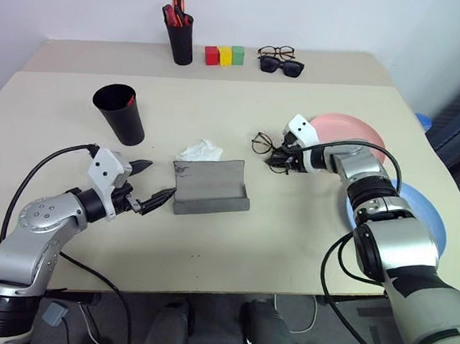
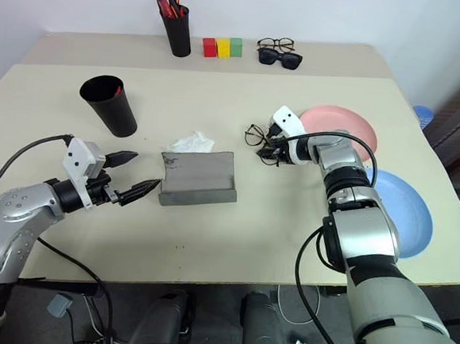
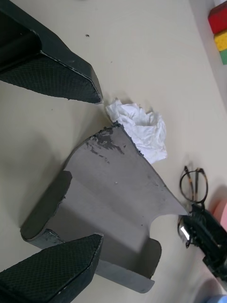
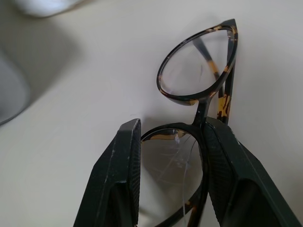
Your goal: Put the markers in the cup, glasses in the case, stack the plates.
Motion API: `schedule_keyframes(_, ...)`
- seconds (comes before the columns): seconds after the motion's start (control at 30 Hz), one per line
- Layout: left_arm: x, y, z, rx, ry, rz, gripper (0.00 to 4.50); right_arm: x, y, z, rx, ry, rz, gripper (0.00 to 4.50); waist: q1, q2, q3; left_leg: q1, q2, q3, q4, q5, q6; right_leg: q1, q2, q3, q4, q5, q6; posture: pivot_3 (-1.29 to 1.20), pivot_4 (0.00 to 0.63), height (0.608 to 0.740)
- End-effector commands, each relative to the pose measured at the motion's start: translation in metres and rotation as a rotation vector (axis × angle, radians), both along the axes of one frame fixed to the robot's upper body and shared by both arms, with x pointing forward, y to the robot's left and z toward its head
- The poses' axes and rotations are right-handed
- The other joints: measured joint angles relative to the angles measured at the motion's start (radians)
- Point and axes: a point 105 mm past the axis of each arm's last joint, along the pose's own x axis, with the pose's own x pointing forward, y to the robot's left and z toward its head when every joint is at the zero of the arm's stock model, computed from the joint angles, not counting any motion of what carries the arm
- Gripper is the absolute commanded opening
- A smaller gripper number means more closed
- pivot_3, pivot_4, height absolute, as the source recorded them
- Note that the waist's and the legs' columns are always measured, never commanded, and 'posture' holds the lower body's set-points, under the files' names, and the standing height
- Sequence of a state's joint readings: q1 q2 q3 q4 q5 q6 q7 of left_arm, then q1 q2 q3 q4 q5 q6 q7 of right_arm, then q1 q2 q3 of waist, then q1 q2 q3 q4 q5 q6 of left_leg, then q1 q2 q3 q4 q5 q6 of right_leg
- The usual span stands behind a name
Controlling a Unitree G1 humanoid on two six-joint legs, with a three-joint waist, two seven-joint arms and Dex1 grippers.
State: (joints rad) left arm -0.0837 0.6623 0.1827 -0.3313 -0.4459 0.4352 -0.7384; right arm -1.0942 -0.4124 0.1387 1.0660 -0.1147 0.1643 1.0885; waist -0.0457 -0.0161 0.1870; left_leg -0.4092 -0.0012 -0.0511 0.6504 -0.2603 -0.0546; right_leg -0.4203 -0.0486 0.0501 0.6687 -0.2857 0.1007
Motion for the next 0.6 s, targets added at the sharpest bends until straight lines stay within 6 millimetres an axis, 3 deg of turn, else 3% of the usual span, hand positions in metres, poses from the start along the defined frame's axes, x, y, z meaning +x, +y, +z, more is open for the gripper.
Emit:
schedule_keyframes(0.03,-0.001,-0.006,0.011,0.002,-0.036,-0.026,4.50,-0.004,0.002,0.018,-0.042,-0.079,0.099,1.76,0.000,0.000,0.000,0.000,0.000,0.000,0.000,0.000,0.000,0.000,0.000,0.000,0.000,0.000,0.000,0.00,0.150,0.740)
schedule_keyframes(0.37,-0.002,-0.008,0.012,0.006,-0.035,-0.029,4.50,0.010,-0.004,0.049,-0.066,-0.169,0.004,1.76,0.000,0.000,0.000,0.000,0.000,0.000,0.000,0.000,0.000,0.000,0.000,0.000,0.000,0.000,0.000,0.00,0.150,0.740)
schedule_keyframes(0.6,-0.003,-0.007,0.010,0.004,-0.030,-0.022,4.50,0.012,-0.006,0.041,-0.133,-0.198,-0.058,1.76,0.002,0.000,0.000,0.000,0.000,0.000,0.000,0.000,0.000,0.000,0.000,0.000,0.000,0.000,0.000,0.00,0.150,0.740)
